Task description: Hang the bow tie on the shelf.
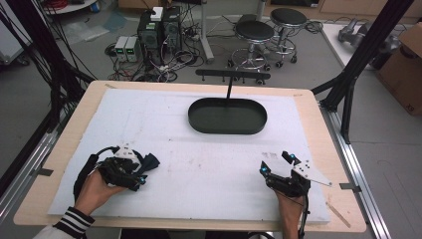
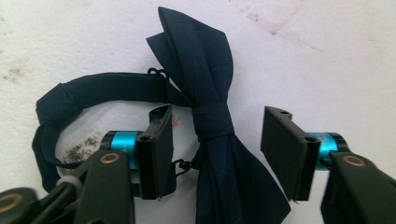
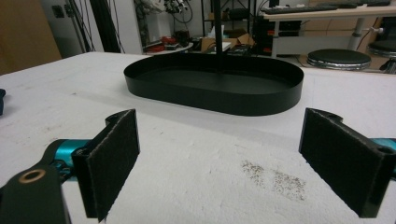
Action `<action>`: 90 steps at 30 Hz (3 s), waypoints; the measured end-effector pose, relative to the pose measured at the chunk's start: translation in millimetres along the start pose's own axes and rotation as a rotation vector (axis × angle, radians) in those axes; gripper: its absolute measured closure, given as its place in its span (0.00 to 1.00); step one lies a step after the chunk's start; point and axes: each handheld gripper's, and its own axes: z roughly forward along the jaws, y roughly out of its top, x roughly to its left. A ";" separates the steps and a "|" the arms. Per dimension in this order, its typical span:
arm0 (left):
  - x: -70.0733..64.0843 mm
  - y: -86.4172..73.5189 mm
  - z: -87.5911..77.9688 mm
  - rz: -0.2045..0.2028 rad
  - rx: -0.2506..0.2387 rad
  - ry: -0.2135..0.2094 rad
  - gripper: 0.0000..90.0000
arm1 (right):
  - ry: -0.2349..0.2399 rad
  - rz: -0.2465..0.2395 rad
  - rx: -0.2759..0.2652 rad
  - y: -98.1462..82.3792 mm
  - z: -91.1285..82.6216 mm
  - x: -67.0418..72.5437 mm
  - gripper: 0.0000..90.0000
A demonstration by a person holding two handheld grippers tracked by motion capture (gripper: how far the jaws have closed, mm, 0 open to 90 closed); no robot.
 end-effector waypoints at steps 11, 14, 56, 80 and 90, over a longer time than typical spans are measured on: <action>1.0 1.6 7.5 0.006 0.034 -0.013 0.62 | 0.002 0.000 -0.002 0.0 0.0 -0.3 0.13; 1.2 1.8 8.1 0.013 0.035 -0.007 0.67 | 0.002 0.000 -0.003 0.0 0.0 -0.3 0.13; 4.6 20.4 -28.8 0.091 -0.454 0.128 0.83 | 0.001 0.001 0.002 0.0 0.2 -0.1 0.13; 13.7 75.9 -46.9 0.055 -0.661 0.063 0.83 | 0.003 0.002 0.008 0.3 0.6 0.0 0.13; 17.4 105.5 -45.3 0.039 -0.687 0.038 0.83 | 0.000 0.004 0.008 0.3 0.7 0.0 0.13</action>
